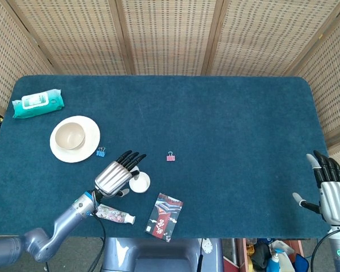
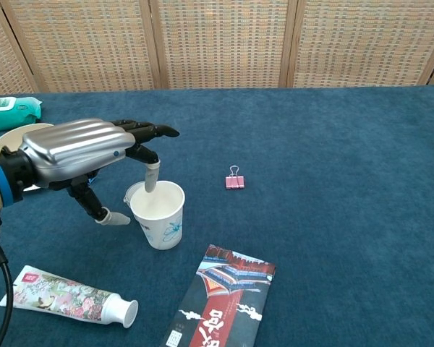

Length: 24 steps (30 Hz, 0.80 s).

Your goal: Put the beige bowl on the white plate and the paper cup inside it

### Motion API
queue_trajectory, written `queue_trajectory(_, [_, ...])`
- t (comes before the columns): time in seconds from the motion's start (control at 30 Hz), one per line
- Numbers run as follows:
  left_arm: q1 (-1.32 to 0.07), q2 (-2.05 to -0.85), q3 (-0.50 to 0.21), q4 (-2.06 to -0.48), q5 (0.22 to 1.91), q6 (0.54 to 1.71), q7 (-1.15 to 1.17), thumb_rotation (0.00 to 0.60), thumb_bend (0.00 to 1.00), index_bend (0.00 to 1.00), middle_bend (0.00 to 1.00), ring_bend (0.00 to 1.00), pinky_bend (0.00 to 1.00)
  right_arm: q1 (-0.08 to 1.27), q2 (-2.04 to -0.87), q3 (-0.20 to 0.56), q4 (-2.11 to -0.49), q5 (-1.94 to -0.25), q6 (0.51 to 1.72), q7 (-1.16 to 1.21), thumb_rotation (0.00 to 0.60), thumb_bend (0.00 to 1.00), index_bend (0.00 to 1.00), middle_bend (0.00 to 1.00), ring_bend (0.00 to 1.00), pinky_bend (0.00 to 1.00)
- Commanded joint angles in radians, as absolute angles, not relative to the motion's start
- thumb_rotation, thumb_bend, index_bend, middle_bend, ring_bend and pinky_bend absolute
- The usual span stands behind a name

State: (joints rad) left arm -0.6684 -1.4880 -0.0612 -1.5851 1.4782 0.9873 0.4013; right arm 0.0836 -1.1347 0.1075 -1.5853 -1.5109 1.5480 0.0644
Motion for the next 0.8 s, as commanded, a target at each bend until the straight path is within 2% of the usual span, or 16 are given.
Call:
queue_trajectory(0.03, [-0.678,-1.510,-0.064,-1.569,1.463,0.975,0.419,0.600,0.21,0.49,0.01,0.00,0.06,0.083,-1.133,0.109,-1.583,-1.508,1.548,0.070,0.600,0.15,0.00,0.00,0.00,0.00])
queue_trajectory(0.2, [-0.685,-1.544,-0.059,-1.538,1.443,0.962,0.446,0.600,0.28,0.56,0.02,0.00,0.07,0.081,-1.130,0.112,-1.582,-1.507,1.552,0.082,0.600,0.15,0.00,0.00,0.00,0.00])
queue_trajectory(0.37, [-0.682,-1.570,-0.060,-1.502,1.426,0.974,0.455,0.600,0.37,0.68,0.05,0.00,0.08,0.079,-1.127,0.114,-1.580,-1.504,1.553,0.094,0.600,0.15,0.00,0.00,0.00,0.00])
queue_trajectory(0.43, [-0.680,-1.568,-0.063,-1.498,1.426,0.983,0.451,0.600,0.37,0.70,0.06,0.00,0.08,0.079,-1.127,0.114,-1.580,-1.504,1.552,0.094,0.600,0.15,0.00,0.00,0.00,0.00])
queue_trajectory(0.8, [-0.685,-1.485,-0.125,-1.544,1.404,1.030,0.420,0.600,0.37,0.70,0.06,0.00,0.08,0.077,-1.126,0.114,-1.581,-1.507,1.555,0.094,0.600,0.15,0.00,0.00,0.00,0.00])
